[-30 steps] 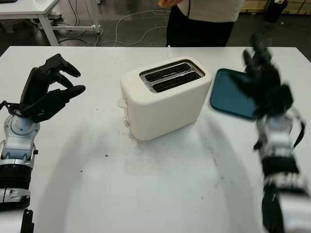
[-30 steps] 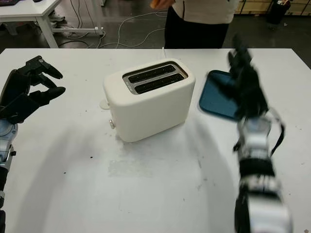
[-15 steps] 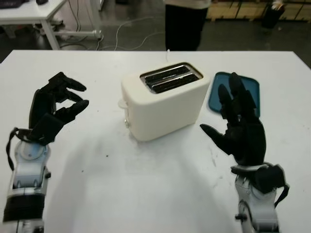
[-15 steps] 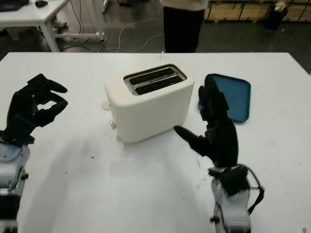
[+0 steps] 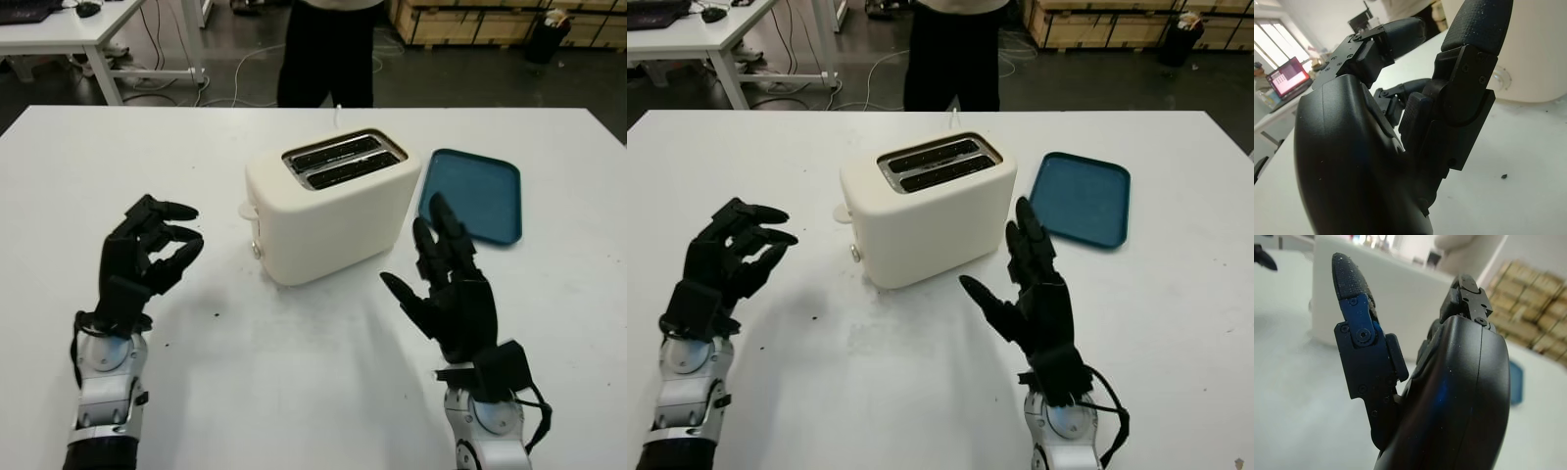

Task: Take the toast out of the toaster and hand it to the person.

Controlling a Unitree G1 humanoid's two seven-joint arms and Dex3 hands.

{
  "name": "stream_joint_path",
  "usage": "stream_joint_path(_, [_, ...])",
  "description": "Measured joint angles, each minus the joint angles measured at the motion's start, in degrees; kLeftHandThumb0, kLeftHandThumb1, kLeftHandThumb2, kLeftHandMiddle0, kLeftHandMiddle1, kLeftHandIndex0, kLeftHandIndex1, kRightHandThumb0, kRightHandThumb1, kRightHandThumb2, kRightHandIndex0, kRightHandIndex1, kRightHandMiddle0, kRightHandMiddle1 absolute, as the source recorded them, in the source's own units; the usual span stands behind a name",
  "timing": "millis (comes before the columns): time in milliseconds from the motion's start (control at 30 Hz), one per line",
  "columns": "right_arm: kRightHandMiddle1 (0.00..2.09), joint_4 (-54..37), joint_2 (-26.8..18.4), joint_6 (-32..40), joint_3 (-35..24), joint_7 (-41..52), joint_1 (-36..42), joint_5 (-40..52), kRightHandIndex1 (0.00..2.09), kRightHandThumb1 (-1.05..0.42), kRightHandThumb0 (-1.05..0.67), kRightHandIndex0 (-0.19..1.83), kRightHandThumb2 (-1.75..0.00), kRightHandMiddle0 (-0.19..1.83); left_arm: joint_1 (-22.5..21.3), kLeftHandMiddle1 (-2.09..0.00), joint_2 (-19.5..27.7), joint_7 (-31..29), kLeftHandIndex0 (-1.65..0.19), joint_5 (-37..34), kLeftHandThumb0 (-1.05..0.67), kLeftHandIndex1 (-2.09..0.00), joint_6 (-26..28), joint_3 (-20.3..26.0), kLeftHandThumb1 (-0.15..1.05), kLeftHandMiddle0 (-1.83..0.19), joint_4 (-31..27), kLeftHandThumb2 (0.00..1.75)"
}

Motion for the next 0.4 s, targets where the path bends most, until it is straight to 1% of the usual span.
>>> stream_joint_path(100, [0.0, 0.73, 0.75, 0.3, -0.18, -0.57, -0.32, 0.1, 0.0, -0.92, -0.7, 0.0, -0.11, 0.0, -0.41, -1.29, -0.02, -0.79, -0.42, -0.13, -1.05, -1.17, -2.03, -0.11, 0.89, -0.38, 1.89, 0.0])
stream_joint_path(233, [0.0, 0.71, 1.39, 1.05, -0.28, -0.91, -0.44, 1.12, 0.0, -0.92, -0.69, 0.0, -0.12, 0.0, -0.68, -1.3, -0.04, -2.22, -0.41, -0.39, -1.05, -1.17, -3.36, -0.64, 0.88, -0.36, 4.19, 0.0])
stream_joint_path(400, [0.0, 0.69, 1.4, 1.78, -0.62, -0.9, -0.56, 1.55, 0.0, -0.92, -0.69, 0.0, -0.13, 0.0, -0.7, -1.3, -0.46, -2.39, -0.42, -0.39, -1.05, -1.16, -4.33, -0.84, 0.89, -0.36, 4.81, 0.0])
